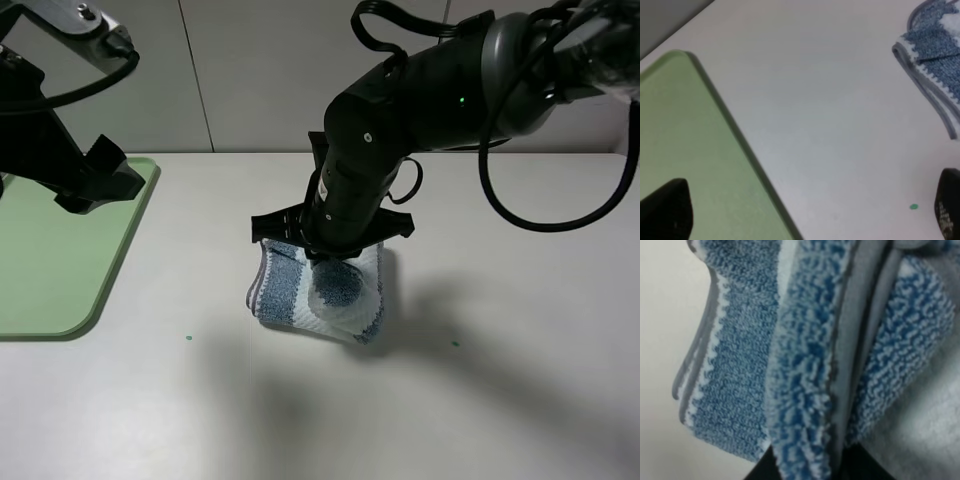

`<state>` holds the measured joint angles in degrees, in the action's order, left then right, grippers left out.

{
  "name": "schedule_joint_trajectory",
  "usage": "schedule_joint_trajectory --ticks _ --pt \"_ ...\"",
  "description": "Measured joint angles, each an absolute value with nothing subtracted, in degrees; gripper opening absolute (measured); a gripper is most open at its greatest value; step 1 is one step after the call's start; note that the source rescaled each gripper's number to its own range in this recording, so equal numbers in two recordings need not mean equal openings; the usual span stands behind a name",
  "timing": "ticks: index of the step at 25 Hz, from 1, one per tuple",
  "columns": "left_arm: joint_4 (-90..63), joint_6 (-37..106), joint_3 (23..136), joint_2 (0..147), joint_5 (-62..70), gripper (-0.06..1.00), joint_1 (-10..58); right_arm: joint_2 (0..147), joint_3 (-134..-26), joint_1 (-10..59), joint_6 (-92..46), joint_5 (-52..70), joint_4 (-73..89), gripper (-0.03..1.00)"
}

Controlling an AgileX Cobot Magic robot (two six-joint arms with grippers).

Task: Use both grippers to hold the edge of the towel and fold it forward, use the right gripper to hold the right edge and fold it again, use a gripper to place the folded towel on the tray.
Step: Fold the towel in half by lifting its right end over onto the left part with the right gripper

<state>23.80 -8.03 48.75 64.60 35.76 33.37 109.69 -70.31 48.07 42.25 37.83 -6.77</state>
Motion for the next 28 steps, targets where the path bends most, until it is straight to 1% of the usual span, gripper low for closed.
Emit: schedule_joint_trajectory --ticks 3,4,5,6,7,8,9,10,11,14,19,23,28 --pt "23.80 -8.03 48.75 64.60 35.76 1.00 33.37 110.53 -70.31 48.07 42.31 36.63 -6.16 0.10" --pt "23.80 -8.03 48.75 64.60 35.76 1.00 33.37 110.58 -70.31 48.07 42.31 36.29 -5.76 0.14" --pt "23.80 -8.03 48.75 64.60 35.76 1.00 33.37 110.66 -70.31 48.07 42.31 35.90 -5.31 0.23" --pt "23.80 -8.03 48.75 64.60 35.76 1.00 33.37 110.66 -70.31 48.07 42.31 35.53 -4.88 0.37" --pt "23.80 -8.03 48.75 64.60 35.76 1.00 33.37 110.66 -70.31 48.07 42.31 35.14 -4.36 0.52" --pt "23.80 -8.03 48.75 64.60 35.76 1.00 33.37 110.66 -70.31 48.07 42.31 34.56 -3.78 0.73" --pt "23.80 -8.03 48.75 64.60 35.76 1.00 33.37 110.66 -70.31 48.07 42.18 34.03 -3.23 0.82" --pt "23.80 -8.03 48.75 64.60 35.76 1.00 33.37 110.66 -70.31 48.07 41.37 33.44 -2.54 0.90" --pt "23.80 -8.03 48.75 64.60 35.76 1.00 33.37 110.66 -70.31 48.07 40.22 32.74 -1.61 0.93" --pt "23.80 -8.03 48.75 64.60 35.76 1.00 33.37 110.66 -70.31 48.07 36.28 30.89 1.92 0.99" --pt "23.80 -8.03 48.75 64.60 35.76 1.00 33.37 110.66 -71.98 48.07 32.29 30.44 6.16 1.00" --pt "23.80 -8.03 48.75 64.60 35.76 1.00 33.37 110.66 -75.67 48.07 29.38 33.97 6.99 1.00" --pt "23.80 -8.03 48.75 64.60 35.76 1.00 33.37 110.66 -79.65 48.07 25.50 43.22 5.77 1.00"
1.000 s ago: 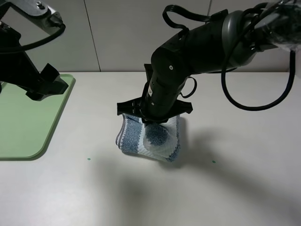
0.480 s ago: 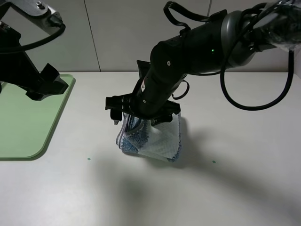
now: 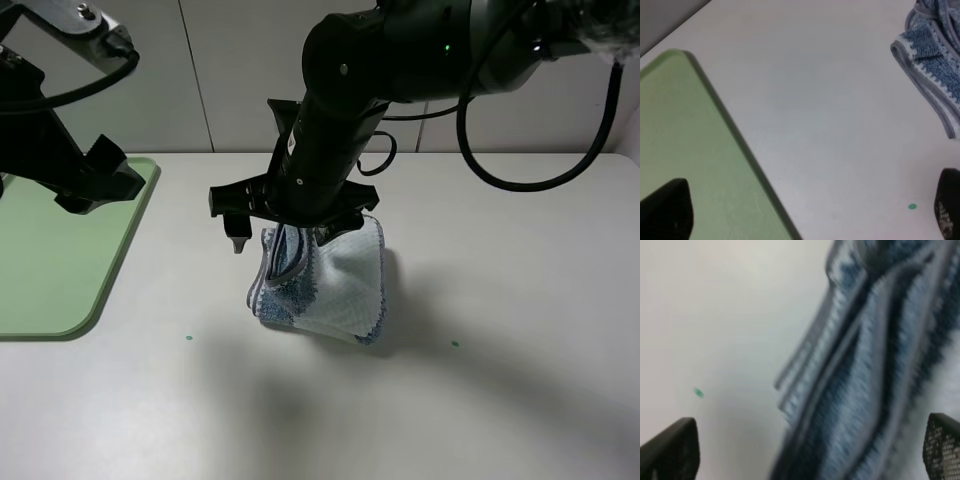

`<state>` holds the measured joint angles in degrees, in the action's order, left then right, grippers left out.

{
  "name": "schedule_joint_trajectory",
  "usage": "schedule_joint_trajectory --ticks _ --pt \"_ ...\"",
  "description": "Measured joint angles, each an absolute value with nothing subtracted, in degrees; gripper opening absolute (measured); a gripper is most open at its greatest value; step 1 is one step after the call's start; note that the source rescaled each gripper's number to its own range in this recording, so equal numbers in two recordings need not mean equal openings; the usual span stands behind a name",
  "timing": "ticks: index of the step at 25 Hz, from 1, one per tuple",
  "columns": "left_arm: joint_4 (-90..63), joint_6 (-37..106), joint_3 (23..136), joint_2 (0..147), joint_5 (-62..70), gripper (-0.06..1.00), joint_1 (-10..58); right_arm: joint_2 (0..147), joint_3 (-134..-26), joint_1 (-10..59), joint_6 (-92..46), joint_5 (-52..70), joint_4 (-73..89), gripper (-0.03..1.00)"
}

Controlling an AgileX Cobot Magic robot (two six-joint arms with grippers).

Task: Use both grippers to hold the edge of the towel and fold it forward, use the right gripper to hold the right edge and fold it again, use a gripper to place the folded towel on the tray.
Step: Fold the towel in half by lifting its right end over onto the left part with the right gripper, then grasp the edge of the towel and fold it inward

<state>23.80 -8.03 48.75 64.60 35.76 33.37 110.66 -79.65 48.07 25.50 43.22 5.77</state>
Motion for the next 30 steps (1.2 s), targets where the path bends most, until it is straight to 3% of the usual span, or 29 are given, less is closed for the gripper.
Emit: schedule_joint_trajectory --ticks 6,30 --pt "23.80 -8.03 48.75 64.60 35.76 1.00 33.37 110.57 -80.56 48.07 24.91 50.94 0.00 1.00" --pt "23.80 -8.03 48.75 64.60 35.76 1.00 33.37 102.91 -80.56 46.53 22.83 61.48 -8.45 1.00"
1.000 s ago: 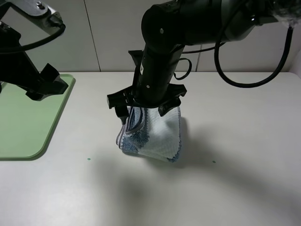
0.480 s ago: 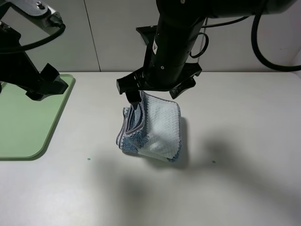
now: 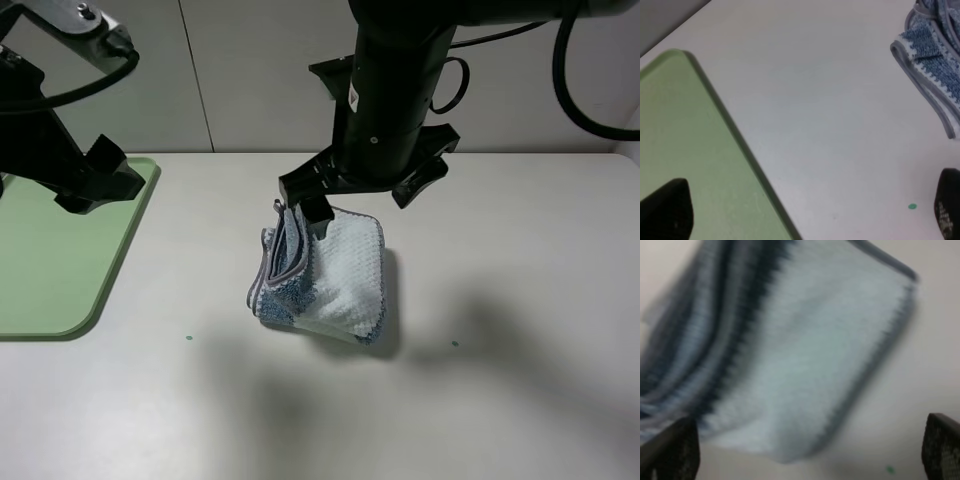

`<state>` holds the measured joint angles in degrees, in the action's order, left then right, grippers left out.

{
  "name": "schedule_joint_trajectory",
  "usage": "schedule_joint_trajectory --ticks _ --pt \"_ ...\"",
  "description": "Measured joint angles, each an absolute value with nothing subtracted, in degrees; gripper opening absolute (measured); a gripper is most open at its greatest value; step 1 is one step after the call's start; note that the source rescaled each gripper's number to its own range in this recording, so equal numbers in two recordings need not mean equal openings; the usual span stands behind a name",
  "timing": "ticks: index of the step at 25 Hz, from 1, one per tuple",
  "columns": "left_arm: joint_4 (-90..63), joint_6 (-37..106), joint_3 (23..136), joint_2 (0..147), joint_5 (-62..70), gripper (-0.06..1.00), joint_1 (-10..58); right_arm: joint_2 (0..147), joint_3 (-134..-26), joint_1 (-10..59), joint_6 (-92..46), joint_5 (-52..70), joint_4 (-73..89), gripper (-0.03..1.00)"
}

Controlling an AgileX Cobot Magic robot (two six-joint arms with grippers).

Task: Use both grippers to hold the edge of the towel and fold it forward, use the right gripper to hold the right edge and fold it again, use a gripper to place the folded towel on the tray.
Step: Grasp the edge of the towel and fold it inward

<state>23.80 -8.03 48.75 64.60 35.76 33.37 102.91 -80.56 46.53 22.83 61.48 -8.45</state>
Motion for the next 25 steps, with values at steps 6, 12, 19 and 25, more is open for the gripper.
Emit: schedule_joint_trajectory --ticks 6,12,19,25 --pt "23.80 -8.03 48.75 64.60 35.76 1.00 33.37 100.89 -80.56 42.46 17.96 66.96 -9.09 1.00" --pt "23.80 -8.03 48.75 64.60 35.76 1.00 33.37 91.81 -74.79 39.43 12.42 69.21 -9.32 1.00" --pt "23.80 -8.03 48.75 64.60 35.76 1.00 33.37 74.49 -60.21 39.04 9.54 69.02 -9.09 1.00" --pt "23.80 -8.03 48.75 64.60 35.76 0.99 33.37 59.38 -51.54 39.04 9.50 69.02 -9.09 1.00"
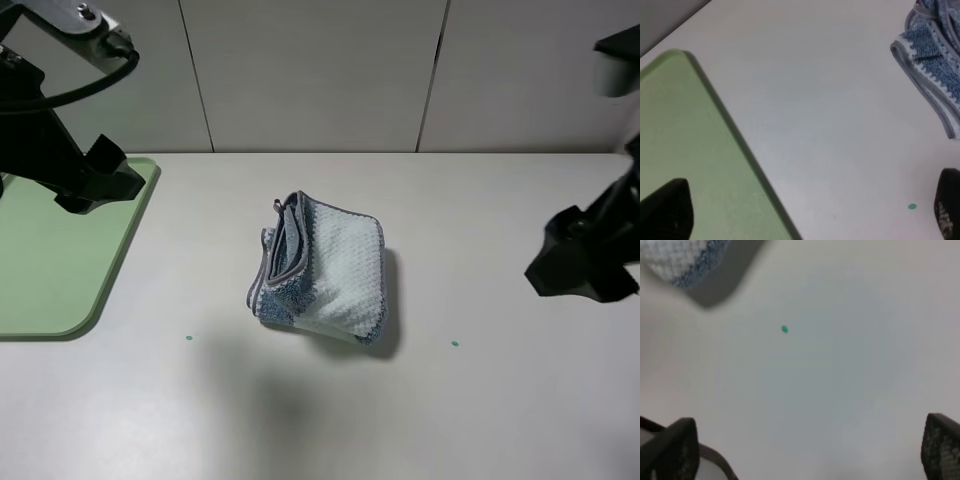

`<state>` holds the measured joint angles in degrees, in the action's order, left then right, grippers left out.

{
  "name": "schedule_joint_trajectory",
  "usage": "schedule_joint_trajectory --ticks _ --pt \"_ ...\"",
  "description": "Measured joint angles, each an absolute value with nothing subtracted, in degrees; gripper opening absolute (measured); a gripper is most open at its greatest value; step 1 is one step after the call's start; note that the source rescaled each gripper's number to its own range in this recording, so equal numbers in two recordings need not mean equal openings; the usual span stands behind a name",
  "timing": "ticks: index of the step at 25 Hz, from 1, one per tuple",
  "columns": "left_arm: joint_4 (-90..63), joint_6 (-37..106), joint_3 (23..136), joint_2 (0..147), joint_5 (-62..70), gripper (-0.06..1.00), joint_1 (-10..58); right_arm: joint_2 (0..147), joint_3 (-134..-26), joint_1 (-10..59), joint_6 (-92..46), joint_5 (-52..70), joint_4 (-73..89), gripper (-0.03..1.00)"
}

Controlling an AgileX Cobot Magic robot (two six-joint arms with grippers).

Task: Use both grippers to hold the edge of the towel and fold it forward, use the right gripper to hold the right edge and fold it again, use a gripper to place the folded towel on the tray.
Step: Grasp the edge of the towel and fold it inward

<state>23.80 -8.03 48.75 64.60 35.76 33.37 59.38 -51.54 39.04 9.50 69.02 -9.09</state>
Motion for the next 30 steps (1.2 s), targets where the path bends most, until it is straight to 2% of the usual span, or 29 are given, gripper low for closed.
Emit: schedule_joint_trajectory --ticks 6,9,16,21,25,30 --pt "23.80 -8.03 48.75 64.60 35.76 0.99 33.37 43.88 -44.93 38.95 9.50 68.08 -9.09 1.00" --pt "23.80 -8.03 48.75 64.60 35.76 0.99 33.37 36.96 -41.28 35.67 9.50 65.95 -8.37 1.00" --pt "23.80 -8.03 48.75 64.60 35.76 0.99 33.37 20.75 -32.06 17.16 9.09 59.67 -4.85 1.00" --pt "23.80 -8.03 48.75 64.60 35.76 0.99 33.37 10.80 -28.67 5.06 1.70 58.96 2.08 1.00" --pt "23.80 -8.03 48.75 64.60 35.76 0.99 33.37 4.49 -28.52 -1.93 -1.71 58.90 4.08 1.00" --pt "23.80 -8.03 48.75 64.60 35.76 0.99 33.37 -0.16 -28.52 -7.48 -0.84 58.90 2.25 1.00"
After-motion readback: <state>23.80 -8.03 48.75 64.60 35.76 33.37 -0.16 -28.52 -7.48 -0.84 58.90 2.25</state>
